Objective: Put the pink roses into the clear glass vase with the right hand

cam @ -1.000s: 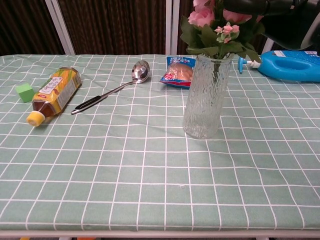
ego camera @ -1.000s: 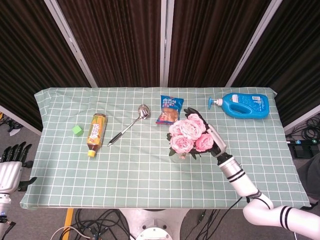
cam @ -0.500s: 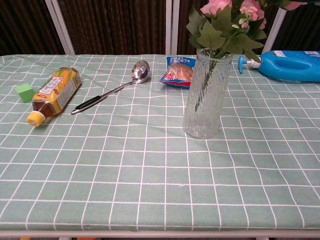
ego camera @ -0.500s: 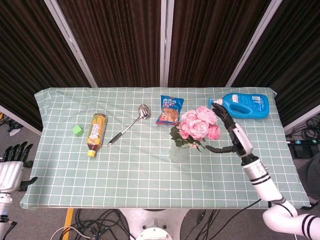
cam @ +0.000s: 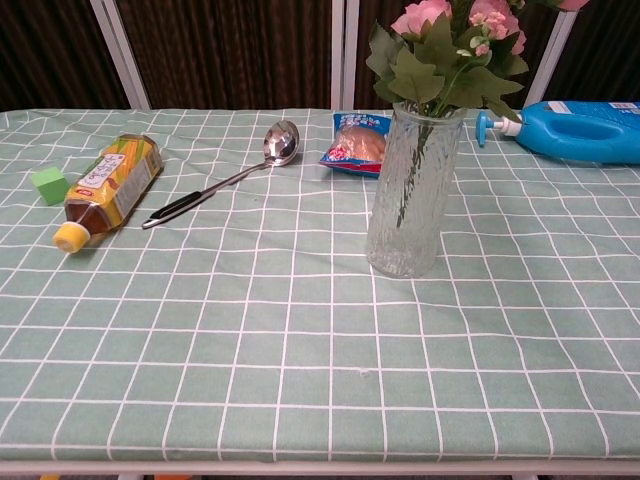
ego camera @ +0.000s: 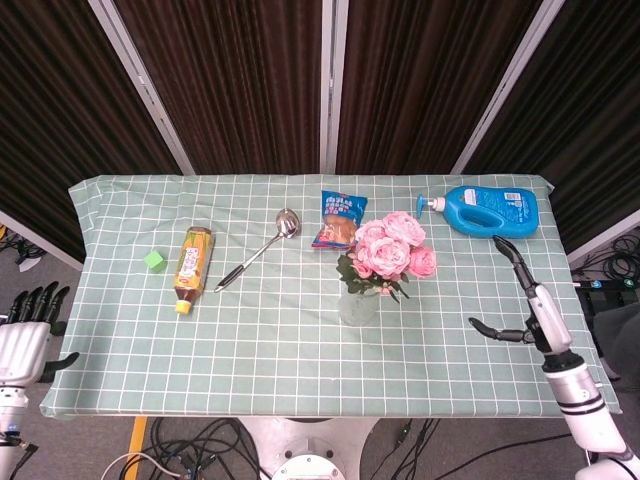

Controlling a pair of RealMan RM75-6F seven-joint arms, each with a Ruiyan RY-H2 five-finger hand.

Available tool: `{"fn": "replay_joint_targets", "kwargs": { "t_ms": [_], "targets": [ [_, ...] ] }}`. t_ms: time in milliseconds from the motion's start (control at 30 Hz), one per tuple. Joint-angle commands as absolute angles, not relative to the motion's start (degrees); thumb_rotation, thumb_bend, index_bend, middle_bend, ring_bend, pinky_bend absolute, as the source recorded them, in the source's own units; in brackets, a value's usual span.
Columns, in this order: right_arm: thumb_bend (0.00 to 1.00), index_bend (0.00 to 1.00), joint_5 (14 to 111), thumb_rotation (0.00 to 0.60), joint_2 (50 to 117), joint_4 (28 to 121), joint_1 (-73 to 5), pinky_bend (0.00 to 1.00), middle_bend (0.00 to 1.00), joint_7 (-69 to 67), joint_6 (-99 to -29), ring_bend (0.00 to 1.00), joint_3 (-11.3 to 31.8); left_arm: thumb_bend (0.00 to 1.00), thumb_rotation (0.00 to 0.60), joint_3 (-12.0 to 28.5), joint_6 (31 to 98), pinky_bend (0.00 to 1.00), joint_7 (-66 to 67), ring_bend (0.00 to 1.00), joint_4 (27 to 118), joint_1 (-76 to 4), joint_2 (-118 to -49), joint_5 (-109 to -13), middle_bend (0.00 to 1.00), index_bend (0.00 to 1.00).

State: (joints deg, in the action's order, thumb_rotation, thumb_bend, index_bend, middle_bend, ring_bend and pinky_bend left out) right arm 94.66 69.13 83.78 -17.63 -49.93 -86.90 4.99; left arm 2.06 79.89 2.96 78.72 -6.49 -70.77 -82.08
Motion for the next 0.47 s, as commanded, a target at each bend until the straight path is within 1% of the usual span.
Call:
{"fn": "replay_joint_targets", "kwargs": {
  "t_ms": [33, 133, 300, 467],
  "targets": [
    [0.09, 0.00, 91.42, 0.600, 73.19, 71.95, -7.19, 0.00, 0.00, -21.34, -93.65, 0.00, 1.70, 0.00, 0.600, 2.00, 80.70, 0.02, 2.77, 0.00, 78.75, -6.62, -70.90, -83.11, 0.00, 0.05],
    [0.10, 0.00, 89.16, 0.600, 75.47, 68.06, -5.49, 0.00, 0.00, -15.30, -93.01, 0.00, 1.53, 0.00, 0.600, 2.01, 81.05, 0.02, 2.04, 0.00, 78.87, -6.59, -70.96, -83.43, 0.00, 0.05],
    [0.10, 0.00, 86.55, 0.600, 78.87, 63.47, -4.28, 0.00, 0.00, -12.61, -91.35, 0.00, 1.98, 0.00, 0.600, 1.83, 82.31, 0.02, 1.13, 0.00, 78.82, -6.27, -70.91, -84.44, 0.00, 0.05],
    [0.10, 0.00, 86.52, 0.600, 78.39, 63.51, -4.34, 0.00, 0.00, -12.57, -90.98, 0.00, 2.59, 0.00, 0.600, 1.85, 83.29, 0.02, 0.65, 0.00, 78.97, -6.29, -70.88, -85.45, 0.00, 0.05]
  ]
}}
